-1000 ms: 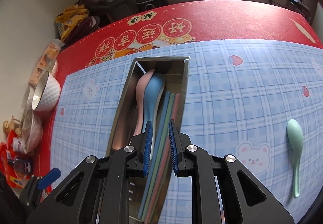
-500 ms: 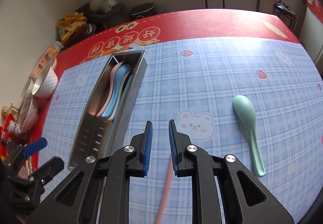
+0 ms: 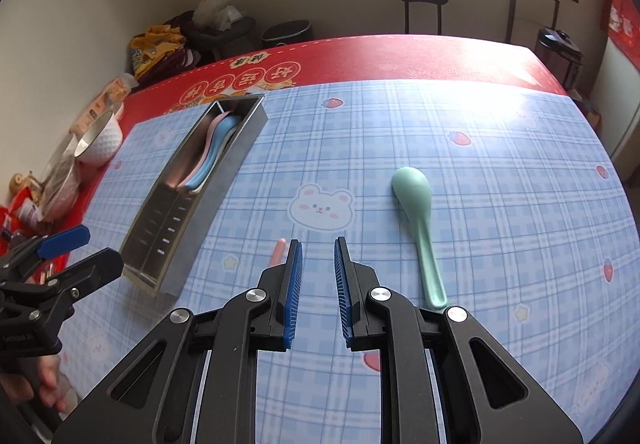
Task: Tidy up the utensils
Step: 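Move the left gripper to the last pink chopstick and close on it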
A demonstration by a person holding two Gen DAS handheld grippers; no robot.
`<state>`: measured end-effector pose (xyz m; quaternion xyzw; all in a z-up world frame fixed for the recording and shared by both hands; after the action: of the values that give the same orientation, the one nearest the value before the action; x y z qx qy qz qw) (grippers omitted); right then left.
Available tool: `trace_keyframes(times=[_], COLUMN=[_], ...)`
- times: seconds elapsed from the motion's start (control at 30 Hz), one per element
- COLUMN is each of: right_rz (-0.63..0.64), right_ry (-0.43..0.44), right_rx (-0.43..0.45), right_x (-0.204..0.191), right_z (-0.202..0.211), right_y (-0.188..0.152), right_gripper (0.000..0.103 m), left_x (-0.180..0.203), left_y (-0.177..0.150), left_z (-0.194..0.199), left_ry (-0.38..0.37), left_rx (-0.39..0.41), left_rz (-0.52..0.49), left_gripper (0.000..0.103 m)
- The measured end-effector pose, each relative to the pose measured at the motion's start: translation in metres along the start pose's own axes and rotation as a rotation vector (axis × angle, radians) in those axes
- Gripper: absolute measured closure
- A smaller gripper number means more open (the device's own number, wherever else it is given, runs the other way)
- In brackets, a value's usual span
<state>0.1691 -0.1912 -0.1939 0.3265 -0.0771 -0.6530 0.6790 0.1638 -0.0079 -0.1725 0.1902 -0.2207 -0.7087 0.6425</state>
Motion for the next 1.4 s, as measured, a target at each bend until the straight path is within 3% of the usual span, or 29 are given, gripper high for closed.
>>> trace_keyframes(times=[0.2, 0.47, 0.87, 1.13, 1.4], right_rz=[-0.005, -0.004, -0.022, -0.043, -0.082], right_ry=[0.001, 0.008, 0.05, 0.032, -0.004], right_rx=[-0.005, -0.021, -0.062, -0.065, -0.068], right_x=[0.016, 0.028, 0.035, 0.048, 0.071], right_z=[0.007, 0.009, -0.001, -0.001, 0.001], right_y=[-0.015, -0.037, -0.059, -0.062, -0.065], right_gripper=[0.086, 0.086, 0.086, 0.086, 0.086], left_x=[0.016, 0.019, 0.036, 0.062, 0.083], left_y=[-0.013, -0.034, -0.066, -0.063, -0.063], left_z=[0.002, 0.003, -0.016, -0.036, -0.065], left_ry=[0.022, 0.05, -0.011, -0.074, -0.083], left_rx=[-0.009, -0.037, -0.147, -0.182, -0.237], left_rz=[-0.02, 0.001, -0.007, -0.057, -0.105], left_gripper=[0.02, 0.042, 0.07, 0.076, 0.077])
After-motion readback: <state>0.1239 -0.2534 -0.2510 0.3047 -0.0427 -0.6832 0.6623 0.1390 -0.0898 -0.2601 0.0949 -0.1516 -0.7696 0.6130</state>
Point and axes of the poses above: each gripper's, at about its wrist camera, not at the fingertips, and z roughly against the way its jaws point, x to its right, y to its top, the point moved 2 cm from there along -z, roughly the way its jaws point, and after that the axes turned 8 degrees about y, right-handed, at the moved point
